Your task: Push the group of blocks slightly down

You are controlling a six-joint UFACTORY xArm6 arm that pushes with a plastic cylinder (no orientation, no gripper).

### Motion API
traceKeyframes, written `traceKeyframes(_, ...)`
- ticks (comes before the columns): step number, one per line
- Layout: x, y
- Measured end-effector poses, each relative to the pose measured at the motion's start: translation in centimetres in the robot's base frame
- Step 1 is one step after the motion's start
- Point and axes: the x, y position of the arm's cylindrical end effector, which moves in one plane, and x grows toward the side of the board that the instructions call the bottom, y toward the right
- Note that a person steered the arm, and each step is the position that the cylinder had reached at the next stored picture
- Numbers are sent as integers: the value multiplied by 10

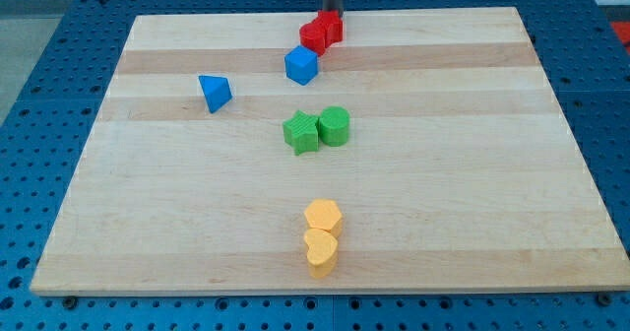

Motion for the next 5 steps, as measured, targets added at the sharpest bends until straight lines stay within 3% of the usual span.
traceKeyframes(3, 125, -32)
traceKeyframes(4, 144, -37)
traceKeyframes(5, 125, -32)
